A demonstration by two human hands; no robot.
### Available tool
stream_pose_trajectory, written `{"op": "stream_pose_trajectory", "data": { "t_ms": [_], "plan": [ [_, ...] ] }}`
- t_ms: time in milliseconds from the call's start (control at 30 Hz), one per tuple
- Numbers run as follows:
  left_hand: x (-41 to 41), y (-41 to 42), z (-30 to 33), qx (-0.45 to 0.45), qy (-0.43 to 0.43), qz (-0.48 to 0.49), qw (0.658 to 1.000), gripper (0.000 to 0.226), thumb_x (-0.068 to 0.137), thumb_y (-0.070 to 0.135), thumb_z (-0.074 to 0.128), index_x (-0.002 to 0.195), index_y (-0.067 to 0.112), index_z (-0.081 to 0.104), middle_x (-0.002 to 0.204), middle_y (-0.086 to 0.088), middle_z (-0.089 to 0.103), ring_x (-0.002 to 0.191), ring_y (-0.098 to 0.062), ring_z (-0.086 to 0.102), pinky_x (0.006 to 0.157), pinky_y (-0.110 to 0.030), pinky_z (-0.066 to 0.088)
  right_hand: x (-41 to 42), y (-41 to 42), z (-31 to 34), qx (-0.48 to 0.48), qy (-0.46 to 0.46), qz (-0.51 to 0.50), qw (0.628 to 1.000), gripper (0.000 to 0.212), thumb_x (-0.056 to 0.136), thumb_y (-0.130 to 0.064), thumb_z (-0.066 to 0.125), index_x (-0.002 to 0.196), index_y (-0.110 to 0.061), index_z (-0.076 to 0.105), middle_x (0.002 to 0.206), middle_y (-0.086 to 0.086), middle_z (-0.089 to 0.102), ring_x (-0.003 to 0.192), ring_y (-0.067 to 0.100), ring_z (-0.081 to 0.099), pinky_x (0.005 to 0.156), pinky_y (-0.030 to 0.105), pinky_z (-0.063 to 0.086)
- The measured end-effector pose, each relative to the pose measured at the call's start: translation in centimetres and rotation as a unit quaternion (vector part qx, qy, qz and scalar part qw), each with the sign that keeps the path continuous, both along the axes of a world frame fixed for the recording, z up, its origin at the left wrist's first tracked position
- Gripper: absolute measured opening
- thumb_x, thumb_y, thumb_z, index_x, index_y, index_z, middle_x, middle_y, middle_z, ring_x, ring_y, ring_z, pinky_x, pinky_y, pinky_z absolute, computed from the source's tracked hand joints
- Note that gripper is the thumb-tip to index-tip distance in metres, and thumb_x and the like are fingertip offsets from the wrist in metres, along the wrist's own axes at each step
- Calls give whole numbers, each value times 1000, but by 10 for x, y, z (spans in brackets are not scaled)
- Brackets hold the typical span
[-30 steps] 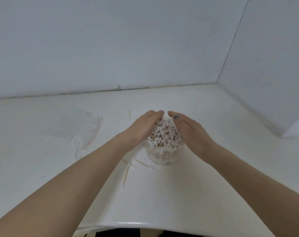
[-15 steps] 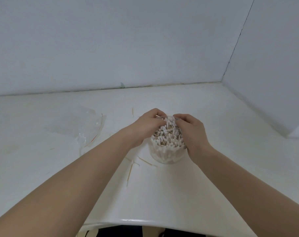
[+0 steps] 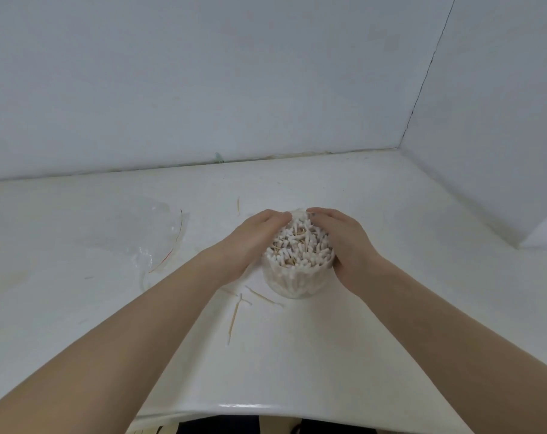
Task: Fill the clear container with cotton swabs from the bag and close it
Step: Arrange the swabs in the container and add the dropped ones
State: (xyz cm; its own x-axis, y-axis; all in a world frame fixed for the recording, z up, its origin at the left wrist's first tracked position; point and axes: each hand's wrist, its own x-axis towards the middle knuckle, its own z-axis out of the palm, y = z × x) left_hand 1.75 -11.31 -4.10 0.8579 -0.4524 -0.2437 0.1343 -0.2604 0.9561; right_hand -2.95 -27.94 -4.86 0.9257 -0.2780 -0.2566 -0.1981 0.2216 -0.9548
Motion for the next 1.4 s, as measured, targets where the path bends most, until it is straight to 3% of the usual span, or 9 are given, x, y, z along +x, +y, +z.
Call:
{"op": "stream_pose_trajectory", "data": {
  "t_ms": [167,367,467,600,767,867,1067,1200,1400],
  "plan": [
    [4,-7,4,45,-15,29,998,37,94,51,66,114,20,69,114,2,75,107,-18,71,103,-41,54,2,3,3,15,11,23,1000,29,98,-36,57,111,-16,72,104,5,78,96,24,75,85,39,59],
    [6,-13,7,81,-46,37,995,35,90,46,74,107,16,65,110,0,73,95,-14,71,77,-27,56,8,5,0,-37,-2,-14,999,19,95,-18,59,106,-13,74,102,6,77,97,26,74,90,45,60],
    [9,-15,7,80,-33,40,995,36,89,48,74,102,16,63,111,-1,73,99,-17,71,86,-32,57,8,5,-3,-52,-1,-15,999,17,93,-18,61,105,-16,73,103,5,77,98,25,74,91,46,59],
    [11,-15,8,78,-11,40,996,50,90,59,67,113,15,67,111,1,74,103,-18,71,97,-39,57,7,4,-5,-49,-8,-13,999,14,94,-20,62,103,-18,73,102,3,77,97,24,74,91,47,59],
    [16,-22,6,93,-35,65,993,35,88,45,75,92,13,60,108,-7,75,97,-23,72,81,-35,56,7,4,0,-36,-2,7,999,23,91,-28,57,91,-9,71,98,7,76,98,31,74,92,50,56],
    [16,-25,7,103,-42,73,991,37,86,45,78,88,16,57,105,-7,74,93,-21,70,76,-33,54,7,6,-1,-37,1,-10,999,23,91,-23,59,102,-10,74,100,6,77,94,25,75,91,46,59],
    [9,-6,14,76,-16,6,997,52,84,57,75,118,20,64,118,1,73,107,-19,71,99,-42,57,7,4,-3,-45,-9,-29,999,14,93,-15,61,103,-14,72,103,7,76,97,26,74,88,45,60],
    [5,-3,13,101,-73,10,992,37,87,44,78,114,20,68,112,2,74,100,-15,73,92,-36,60,5,5,-3,-35,-7,-33,999,14,92,-16,62,99,-11,72,102,10,76,96,30,74,89,47,60],
    [9,-14,8,72,-24,53,996,32,83,32,84,104,15,65,113,-3,73,92,-19,74,76,-32,61,7,7,-1,-19,-1,-20,1000,19,88,-23,60,91,-7,68,97,14,75,96,32,74,88,47,58]
  ]
}}
